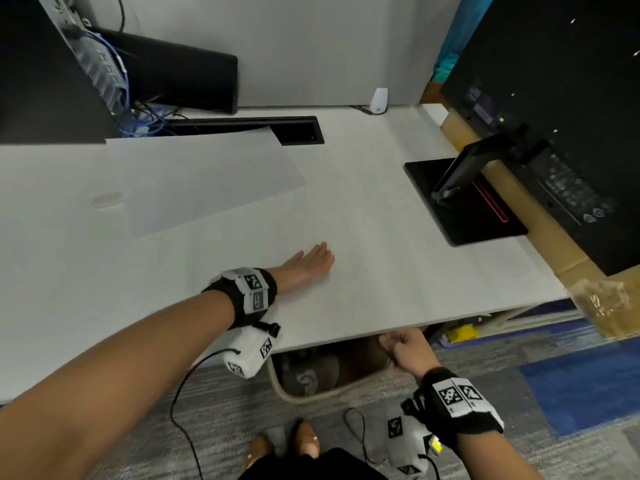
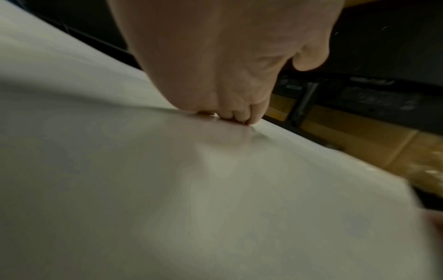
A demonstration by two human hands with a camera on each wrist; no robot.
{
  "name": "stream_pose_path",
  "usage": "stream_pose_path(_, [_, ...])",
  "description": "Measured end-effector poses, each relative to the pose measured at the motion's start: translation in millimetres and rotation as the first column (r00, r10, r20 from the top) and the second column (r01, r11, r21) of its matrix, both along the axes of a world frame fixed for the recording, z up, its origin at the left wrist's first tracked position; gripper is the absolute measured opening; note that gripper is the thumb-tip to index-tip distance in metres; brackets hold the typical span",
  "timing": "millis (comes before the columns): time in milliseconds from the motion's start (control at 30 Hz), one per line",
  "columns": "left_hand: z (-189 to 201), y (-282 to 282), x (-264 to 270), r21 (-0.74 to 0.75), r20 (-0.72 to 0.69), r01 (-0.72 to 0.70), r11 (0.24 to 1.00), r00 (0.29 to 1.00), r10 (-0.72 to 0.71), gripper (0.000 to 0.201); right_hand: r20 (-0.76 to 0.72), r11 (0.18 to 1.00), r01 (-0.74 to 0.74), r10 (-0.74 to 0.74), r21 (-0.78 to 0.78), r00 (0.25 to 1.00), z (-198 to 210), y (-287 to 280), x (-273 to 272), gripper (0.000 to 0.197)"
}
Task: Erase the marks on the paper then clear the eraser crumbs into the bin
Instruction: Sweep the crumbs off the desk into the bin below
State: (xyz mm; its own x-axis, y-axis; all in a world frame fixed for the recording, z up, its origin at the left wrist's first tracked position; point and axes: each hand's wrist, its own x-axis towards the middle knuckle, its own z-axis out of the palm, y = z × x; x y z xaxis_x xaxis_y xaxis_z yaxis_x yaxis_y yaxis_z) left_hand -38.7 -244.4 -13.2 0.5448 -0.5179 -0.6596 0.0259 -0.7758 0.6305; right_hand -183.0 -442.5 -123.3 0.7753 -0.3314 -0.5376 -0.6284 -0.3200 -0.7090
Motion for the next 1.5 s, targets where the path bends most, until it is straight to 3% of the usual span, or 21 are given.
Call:
stream_pose_path(100, [-3.4,4.5,-38.6,-0.006,-0.009,0.154,0.988,0.988,-0.154,0.049,-0.014,1.0,0.016,-0.016,0.002,1.0,5.0,3.5,0.3,0.018])
stream_pose_path(200, [-13.4,15.9,-65.2,-0.147,-0.077,0.229,0.962,0.967,-0.242,0.052,0.004,1.0,0.021,-0.02,-0.02,1.0,8.4,6.9,-1.0,0.019])
stream_pose_path(333, [-12.7,26.4,-53.8,-0.313,0.072,-0.001,0.95,0.997,0.025,0.053,0.017,1.0,0.017,-0.017,-0.024,1.0,12.2,10.9,-3.2,0.015])
stream_pose_path(433, [-12.3,24.6,-12.8,-0.13,0.285,-0.087,0.988,0.951,0.121,0.058,0.028,0.999,0.022,-0.022,-0.028,0.999,11.4,10.6,-4.2,0.015])
stream_pose_path(500, [-14.0,18.3,7.5,0.05,0.322,-0.128,0.991,0.941,0.105,0.068,0.032,0.999,0.013,-0.012,-0.043,0.999,10.7,9.8,-5.3,0.016])
stream_pose_path(600, [-17.9,3.2,11.8,0.174,0.308,0.022,0.984,0.948,-0.076,0.072,0.022,0.999,0.016,-0.015,-0.044,1.0,12.4,9.7,-7.7,0.018])
stream_pose_path(700, [-15.9,-7.0,-4.6,0.218,0.301,0.228,0.949,0.909,-0.288,0.069,0.026,0.999,0.03,-0.029,-0.02,0.999,21.1,9.5,-11.2,0.027])
stream_pose_path(800, [-14.4,-9.4,-36.2,0.199,0.242,0.379,0.904,0.875,-0.42,0.063,0.039,1.0,0.025,-0.025,-0.001,0.999,26.3,8.4,-14.5,0.027])
stream_pose_path(900, [-11.9,1.8,-76.6,0.079,0.119,0.443,0.893,0.885,-0.45,0.057,0.052,0.998,0.049,-0.051,0.036,0.997,28.9,8.9,-15.8,0.025])
stream_pose_path(1000, [-6.4,18.9,-100.4,-0.089,-0.036,0.386,0.918,0.92,-0.39,0.06,0.049,0.998,0.05,-0.053,0.046,0.997,28.3,8.3,-15.4,0.019])
stream_pose_path(1067, [1.4,23.9,-95.5,-0.155,0.006,0.236,0.959,0.971,-0.238,0.069,0.045,0.998,0.049,-0.051,0.051,0.998,28.4,8.2,-16.0,0.014])
stream_pose_path(1133, [3.9,20.9,-78.4,-0.238,0.118,0.055,0.97,0.993,-0.027,0.06,0.051,0.998,0.05,-0.052,0.043,0.997,28.5,7.9,-16.2,0.011])
stream_pose_path(1167, [4.3,18.0,-69.9,-0.233,0.189,0.031,0.972,0.982,0.014,0.055,0.054,0.998,0.054,-0.056,0.039,0.997,29.1,8.0,-17.0,0.011])
stream_pose_path(1233, [-0.3,12.8,-59.5,-0.073,0.32,0.137,0.988,0.941,-0.107,0.053,0.057,0.998,0.059,-0.061,0.034,0.997,29.2,7.2,-18.3,0.011])
stream_pose_path(1333, [-20.2,5.5,-71.1,0.199,0.372,0.355,0.913,0.835,-0.405,0.054,0.05,0.997,0.062,-0.065,0.046,0.997,29.5,4.7,-20.8,0.014])
stream_pose_path(1400, [-24.7,3.5,-90.0,0.142,0.322,0.469,0.872,0.811,-0.489,0.053,0.04,0.998,0.055,-0.057,0.038,0.998,28.0,1.8,-21.5,0.02])
stream_pose_path(1500, [-19.1,0.2,-110.2,-0.038,0.132,0.428,0.903,0.898,-0.42,0.054,0.034,0.999,0.026,-0.027,0.022,0.999,26.8,-3.1,-24.5,0.026])
